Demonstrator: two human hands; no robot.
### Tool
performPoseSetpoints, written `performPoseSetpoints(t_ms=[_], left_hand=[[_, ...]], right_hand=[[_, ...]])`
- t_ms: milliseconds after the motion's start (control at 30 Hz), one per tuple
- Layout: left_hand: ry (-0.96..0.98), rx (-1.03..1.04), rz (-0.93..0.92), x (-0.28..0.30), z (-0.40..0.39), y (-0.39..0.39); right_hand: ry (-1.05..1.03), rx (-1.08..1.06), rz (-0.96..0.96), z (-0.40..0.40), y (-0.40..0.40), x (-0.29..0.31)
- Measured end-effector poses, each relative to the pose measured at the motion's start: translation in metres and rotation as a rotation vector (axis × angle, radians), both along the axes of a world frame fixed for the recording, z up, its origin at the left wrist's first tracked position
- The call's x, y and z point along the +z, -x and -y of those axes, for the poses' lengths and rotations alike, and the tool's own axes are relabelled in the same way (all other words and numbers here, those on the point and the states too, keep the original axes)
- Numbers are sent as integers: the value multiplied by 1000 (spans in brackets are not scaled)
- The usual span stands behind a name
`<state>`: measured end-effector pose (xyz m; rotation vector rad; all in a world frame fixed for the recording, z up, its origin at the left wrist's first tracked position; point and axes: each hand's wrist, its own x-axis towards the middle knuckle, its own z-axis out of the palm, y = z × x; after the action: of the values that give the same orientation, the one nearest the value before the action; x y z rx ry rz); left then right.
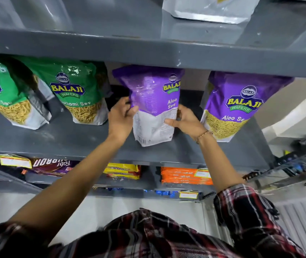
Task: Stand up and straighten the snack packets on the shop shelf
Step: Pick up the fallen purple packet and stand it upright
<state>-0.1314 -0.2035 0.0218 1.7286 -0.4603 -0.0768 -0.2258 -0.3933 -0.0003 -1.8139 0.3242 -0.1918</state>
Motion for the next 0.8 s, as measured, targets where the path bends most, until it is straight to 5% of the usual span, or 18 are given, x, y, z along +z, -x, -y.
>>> performPoseSetpoints(t_ms=[333,567,700,800], left_hand=[[22,-149,0,-35,43,-56],[-34,114,28,-24,33,-10],[-152,-280,9,-36,24,37],[-109,-277,16,-41,17,45]], right_hand=[[42,-311,67,6,-8,-27],[-97,-382,94,-10,0,-30],[-88,-517,184,-51,14,-47],[-16,-598,240,-89,22,-57]])
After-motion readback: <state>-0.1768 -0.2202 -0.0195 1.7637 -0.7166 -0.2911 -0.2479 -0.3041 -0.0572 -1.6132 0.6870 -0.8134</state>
